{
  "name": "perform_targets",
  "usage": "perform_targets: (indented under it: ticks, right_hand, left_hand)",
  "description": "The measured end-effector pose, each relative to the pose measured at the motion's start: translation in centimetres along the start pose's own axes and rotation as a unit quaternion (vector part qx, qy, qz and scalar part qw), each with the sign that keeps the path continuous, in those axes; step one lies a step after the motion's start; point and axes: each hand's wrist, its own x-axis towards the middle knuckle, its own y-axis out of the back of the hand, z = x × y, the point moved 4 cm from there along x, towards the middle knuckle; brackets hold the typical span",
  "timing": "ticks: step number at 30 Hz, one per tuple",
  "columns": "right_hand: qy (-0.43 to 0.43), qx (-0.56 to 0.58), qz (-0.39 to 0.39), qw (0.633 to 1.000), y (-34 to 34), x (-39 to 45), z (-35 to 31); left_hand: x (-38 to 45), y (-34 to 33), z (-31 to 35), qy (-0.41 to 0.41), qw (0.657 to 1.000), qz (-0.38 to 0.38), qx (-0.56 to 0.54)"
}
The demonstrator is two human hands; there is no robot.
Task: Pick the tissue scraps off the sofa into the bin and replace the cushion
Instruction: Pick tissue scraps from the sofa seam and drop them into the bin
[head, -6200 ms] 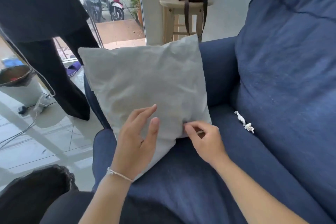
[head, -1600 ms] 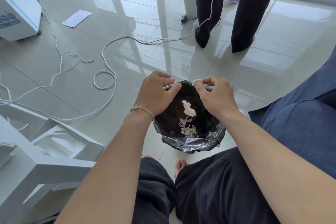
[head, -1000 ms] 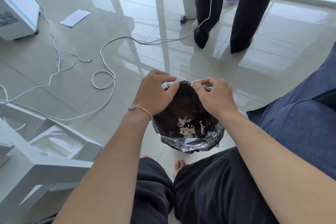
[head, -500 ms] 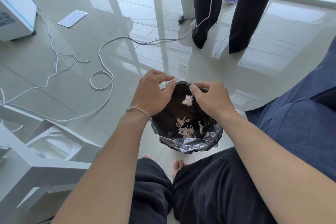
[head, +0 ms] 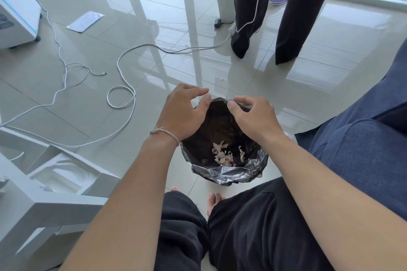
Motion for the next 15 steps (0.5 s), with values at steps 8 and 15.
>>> perform_targets:
  ticks: [8,15]
  right_hand:
    - [-0.009,0.007,-0.008,1.0,-0.14,0.21,0.34]
    - [-0.003,0.016,0.016,1.0,0.28,0.15,-0.29]
  left_hand:
    - [0.09,-0.28,-0.03,0.01,1.0,-0.016,-0.014]
    - [0.32,0.21,-0.08,0.013,1.0,-0.019,-0.014]
